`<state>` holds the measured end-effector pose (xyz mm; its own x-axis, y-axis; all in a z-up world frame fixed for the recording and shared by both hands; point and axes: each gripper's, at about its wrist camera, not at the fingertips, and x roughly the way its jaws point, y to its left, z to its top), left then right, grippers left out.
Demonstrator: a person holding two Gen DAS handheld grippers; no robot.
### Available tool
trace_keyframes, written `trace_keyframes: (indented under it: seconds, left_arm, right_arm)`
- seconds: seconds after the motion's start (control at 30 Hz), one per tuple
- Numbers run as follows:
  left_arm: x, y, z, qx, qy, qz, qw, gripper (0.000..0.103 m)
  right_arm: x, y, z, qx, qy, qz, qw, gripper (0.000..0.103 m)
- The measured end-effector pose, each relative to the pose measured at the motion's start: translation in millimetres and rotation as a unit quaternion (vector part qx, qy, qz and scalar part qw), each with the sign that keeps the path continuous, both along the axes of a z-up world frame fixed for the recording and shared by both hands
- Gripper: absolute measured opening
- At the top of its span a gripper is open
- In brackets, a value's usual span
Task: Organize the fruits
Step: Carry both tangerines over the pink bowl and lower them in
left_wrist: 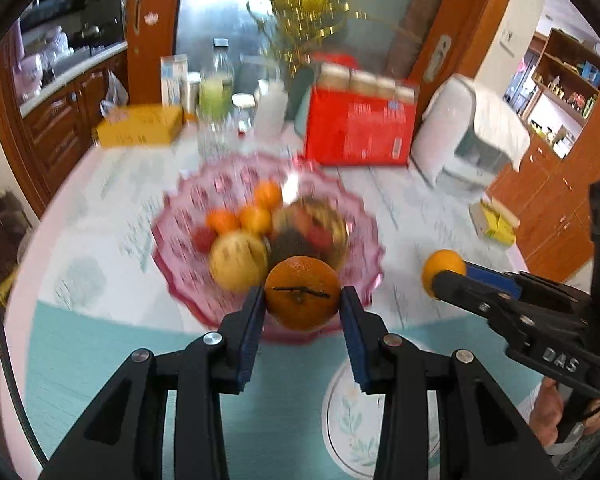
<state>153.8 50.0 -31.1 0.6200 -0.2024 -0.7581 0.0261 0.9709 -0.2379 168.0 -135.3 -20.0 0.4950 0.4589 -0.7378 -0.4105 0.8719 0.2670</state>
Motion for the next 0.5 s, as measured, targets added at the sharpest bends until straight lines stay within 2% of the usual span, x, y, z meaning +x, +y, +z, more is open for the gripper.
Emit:
trace_keyframes:
  seconds: [0.1, 0.27, 0.4, 0.5]
  left_arm:
    - [11, 8, 30, 0.013, -0.023, 0.005, 0.9996, 0.037]
    - [32, 11, 65, 0.047, -0.047, 0.009, 0.9977, 0.037]
    - [52, 13, 75, 0.064, -0.054, 0.007, 0.9965, 0.037]
    - [69, 16, 67, 0.069, -0.045, 0.007, 0.9966, 0.037]
  right_arm:
    - [7, 5, 33, -0.001, -0.036, 0.005, 0.999, 0.031]
    - [28, 16, 71, 0.001, -0.072, -0.002, 0.997, 0.031]
    - [49, 29, 79, 0.009, -0.079, -0.008, 0.997, 0.031]
    - [67, 39, 71, 0.007, -0.076, -0.016, 0.997, 0.031]
